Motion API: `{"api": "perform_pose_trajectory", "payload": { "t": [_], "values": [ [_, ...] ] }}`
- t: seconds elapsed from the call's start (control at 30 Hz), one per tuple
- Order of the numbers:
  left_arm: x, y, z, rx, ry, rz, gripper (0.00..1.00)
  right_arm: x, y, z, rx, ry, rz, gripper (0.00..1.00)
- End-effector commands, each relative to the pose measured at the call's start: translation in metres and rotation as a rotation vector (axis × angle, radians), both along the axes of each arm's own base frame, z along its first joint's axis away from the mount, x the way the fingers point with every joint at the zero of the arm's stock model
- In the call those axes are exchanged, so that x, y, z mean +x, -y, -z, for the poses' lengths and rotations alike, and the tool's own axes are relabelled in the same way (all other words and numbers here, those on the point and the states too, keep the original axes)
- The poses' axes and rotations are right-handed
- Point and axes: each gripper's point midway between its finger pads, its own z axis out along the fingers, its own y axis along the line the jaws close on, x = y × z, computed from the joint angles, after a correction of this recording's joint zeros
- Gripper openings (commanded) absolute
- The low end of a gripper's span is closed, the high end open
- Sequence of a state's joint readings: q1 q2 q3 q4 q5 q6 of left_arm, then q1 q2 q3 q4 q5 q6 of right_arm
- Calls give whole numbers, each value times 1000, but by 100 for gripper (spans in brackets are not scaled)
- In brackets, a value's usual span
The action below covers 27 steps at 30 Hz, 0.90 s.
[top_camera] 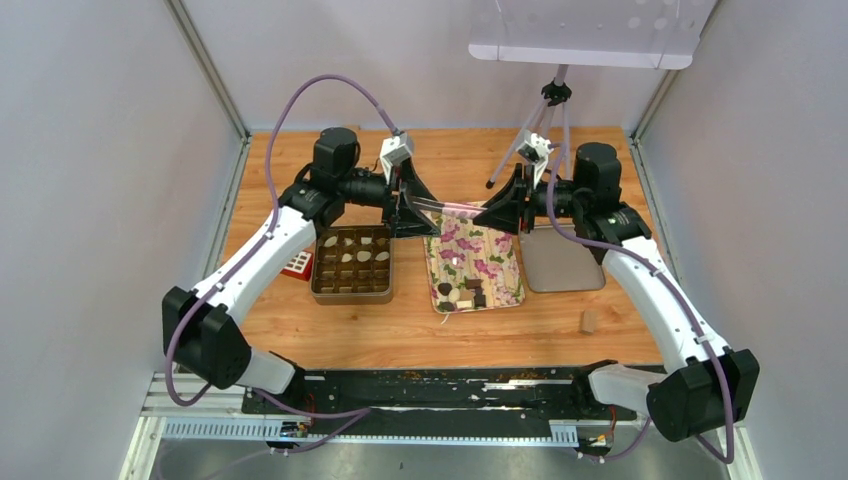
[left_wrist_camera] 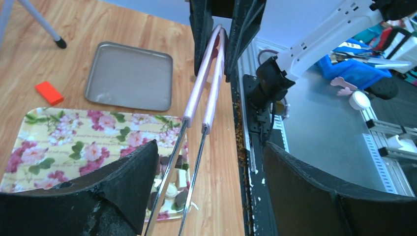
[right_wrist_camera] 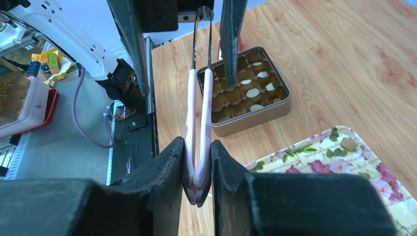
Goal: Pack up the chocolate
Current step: Pick up the clamp from the plate.
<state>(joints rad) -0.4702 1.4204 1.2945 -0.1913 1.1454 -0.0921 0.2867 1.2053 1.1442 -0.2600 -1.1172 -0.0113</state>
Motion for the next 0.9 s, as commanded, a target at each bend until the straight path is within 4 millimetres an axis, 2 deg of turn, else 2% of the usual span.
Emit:
{"api": "perform_pose_trajectory", "payload": {
  "t": [0.0,0.13,0.27,0.5,0.67,0.87],
  "values": [
    [-14,5,-10,-56,15,123,82,-2,-3,-18,47,36,-39,17],
    [-12,9,-10,-54,-24,172,73,-1,-4,-12,35,20,-56,18],
    [-8,11,-4,-8,-45,172,71,-5,-2,-2,1,25,-77,19],
    [-13,11,27,166,-11,180,72,-17,-1,15,-37,18,-100,21],
    [-13,2,28,244,48,194,74,-23,4,23,-91,40,-117,20],
    [-21,-5,25,196,52,204,79,-33,5,31,-79,-10,-111,19]
  ]
}}
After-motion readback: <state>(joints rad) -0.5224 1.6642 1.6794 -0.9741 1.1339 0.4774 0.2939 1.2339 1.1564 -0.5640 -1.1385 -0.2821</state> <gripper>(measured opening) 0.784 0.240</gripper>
